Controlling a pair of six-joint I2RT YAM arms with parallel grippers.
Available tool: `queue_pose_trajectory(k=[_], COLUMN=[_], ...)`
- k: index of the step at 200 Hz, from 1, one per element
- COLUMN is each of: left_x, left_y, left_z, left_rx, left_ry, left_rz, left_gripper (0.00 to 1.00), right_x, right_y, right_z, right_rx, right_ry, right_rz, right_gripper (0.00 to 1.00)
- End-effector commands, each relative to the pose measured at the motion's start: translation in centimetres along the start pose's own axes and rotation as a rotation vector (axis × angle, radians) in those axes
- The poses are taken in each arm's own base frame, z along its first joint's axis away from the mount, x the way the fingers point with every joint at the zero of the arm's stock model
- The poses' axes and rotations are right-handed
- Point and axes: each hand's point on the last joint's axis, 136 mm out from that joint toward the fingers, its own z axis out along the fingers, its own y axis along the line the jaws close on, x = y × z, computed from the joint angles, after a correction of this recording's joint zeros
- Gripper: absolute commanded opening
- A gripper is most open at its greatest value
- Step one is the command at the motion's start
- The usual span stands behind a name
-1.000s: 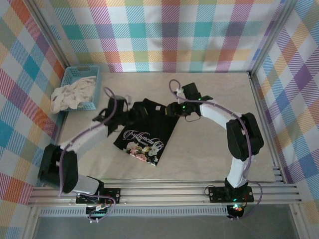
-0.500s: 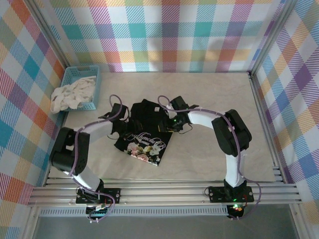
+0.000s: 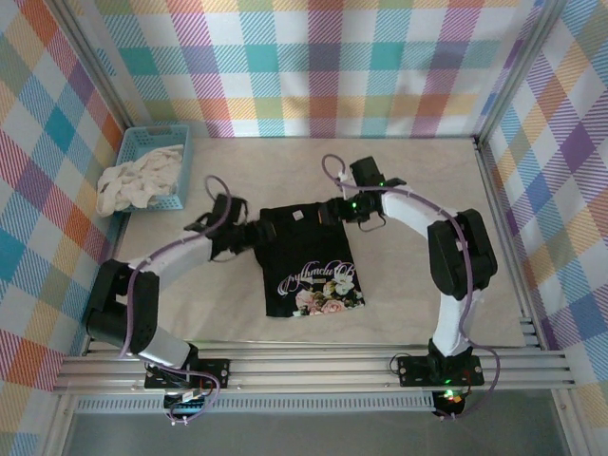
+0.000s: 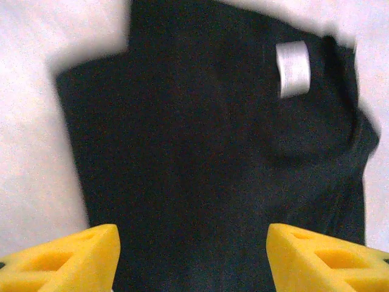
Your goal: Fold the inside-out t-shirt
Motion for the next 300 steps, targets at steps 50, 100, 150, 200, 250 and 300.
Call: queue_pose_trajectory(k=[50,100,150,200,250,300], left_x=[-4.1,-2.4,-0.7,-0.6,-0.8,-2.9], left_y=[2.6,1.6,0.0,0.2,-0.4,-0.2], left_z=[5.3,7.9,9.4,10.4,10.7,9.9], left_rx=[-0.087,-0.012,0.096,0.104,0.158,0.178], left_ry=[0.108,0.211,0.254,0.258,0.257,0.206], left_rz=[0.074,0.1,0.117,0.122,0.116,0.094], left_gripper=[0.8,0.84,0.72,0.47,0.21,0.0], right_x=[-3.6,-1.3,0.6,0.6,-0.7,-1.7], right_y=[-3.8,-2.6,-0.6,-1.3,0.9,0.2], right_z=[4.7,7.3,8.0,8.2,7.9,6.7], right_rx=[0.092,0.026,-0.049,-0.009,-0.134,-0.131], right_ry=[0.068,0.169,0.216,0.195,0.135,0.081], right_rz=[0.019,-0.005,0.009,0.013,0.011,0.027], right_gripper=[0.8,0.82,0.71,0.51,0.36,0.17])
